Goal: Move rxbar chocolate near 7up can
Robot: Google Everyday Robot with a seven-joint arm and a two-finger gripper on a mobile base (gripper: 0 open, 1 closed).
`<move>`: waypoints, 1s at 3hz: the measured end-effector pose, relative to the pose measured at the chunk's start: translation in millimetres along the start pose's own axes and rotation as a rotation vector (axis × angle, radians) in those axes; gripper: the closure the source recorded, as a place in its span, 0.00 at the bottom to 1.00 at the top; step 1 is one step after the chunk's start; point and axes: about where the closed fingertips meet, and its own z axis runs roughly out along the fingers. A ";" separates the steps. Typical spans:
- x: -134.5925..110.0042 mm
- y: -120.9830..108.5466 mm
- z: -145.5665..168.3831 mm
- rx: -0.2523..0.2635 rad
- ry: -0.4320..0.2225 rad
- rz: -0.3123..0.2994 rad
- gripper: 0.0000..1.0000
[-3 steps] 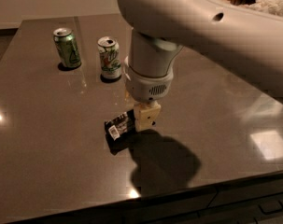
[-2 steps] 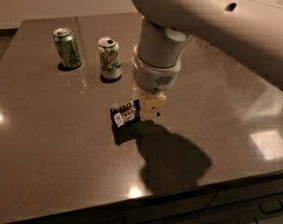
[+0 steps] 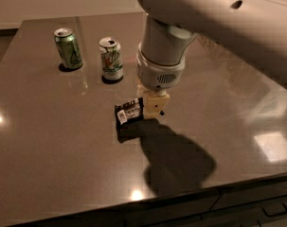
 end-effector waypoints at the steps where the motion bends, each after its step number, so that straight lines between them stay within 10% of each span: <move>1: 18.8 -24.8 -1.6 0.050 -0.010 0.118 1.00; 3: 45.9 -85.8 12.7 0.109 -0.030 0.308 1.00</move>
Offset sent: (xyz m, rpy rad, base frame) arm 0.1090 -0.0303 0.0010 0.1174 -0.0579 -0.3808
